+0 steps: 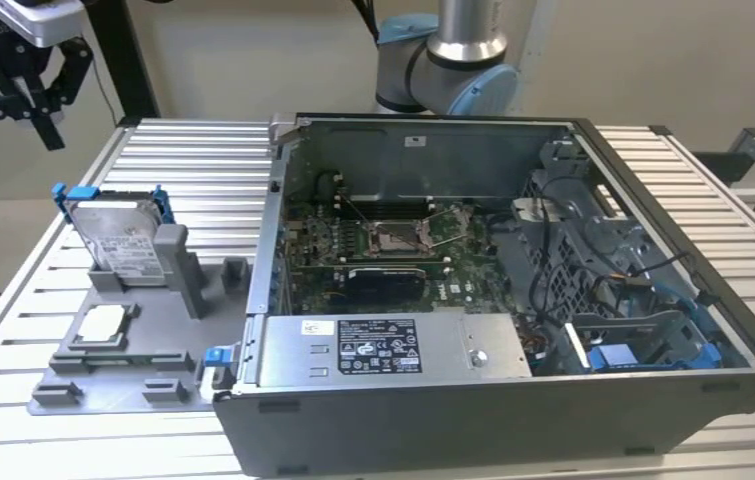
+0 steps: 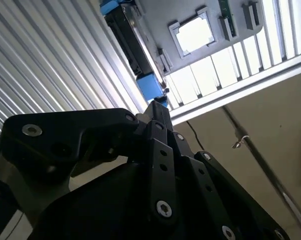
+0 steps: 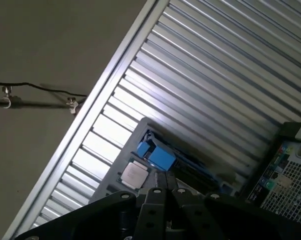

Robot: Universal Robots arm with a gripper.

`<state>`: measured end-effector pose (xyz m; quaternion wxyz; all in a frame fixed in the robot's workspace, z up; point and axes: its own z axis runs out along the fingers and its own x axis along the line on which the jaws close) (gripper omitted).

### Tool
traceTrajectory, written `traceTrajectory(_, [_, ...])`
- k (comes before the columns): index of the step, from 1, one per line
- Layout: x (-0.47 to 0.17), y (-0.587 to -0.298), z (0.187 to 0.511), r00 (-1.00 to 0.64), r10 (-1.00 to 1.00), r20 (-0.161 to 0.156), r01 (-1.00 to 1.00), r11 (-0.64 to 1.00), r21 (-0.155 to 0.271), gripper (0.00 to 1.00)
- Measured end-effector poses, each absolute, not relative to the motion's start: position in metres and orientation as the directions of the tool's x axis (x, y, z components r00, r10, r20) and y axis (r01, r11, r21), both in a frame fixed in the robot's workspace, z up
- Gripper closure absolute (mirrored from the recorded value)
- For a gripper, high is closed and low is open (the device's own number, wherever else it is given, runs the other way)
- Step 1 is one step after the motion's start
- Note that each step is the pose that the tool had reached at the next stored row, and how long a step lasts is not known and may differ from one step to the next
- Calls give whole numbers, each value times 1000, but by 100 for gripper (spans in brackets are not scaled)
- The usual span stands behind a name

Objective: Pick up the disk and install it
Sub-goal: 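Pick up the disk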

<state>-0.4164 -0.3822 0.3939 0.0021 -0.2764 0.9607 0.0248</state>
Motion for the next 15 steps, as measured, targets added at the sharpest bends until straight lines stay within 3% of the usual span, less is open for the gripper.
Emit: traceTrajectory(15, [-416, -382, 394, -736, -677, -18, -677, 735, 47, 100])
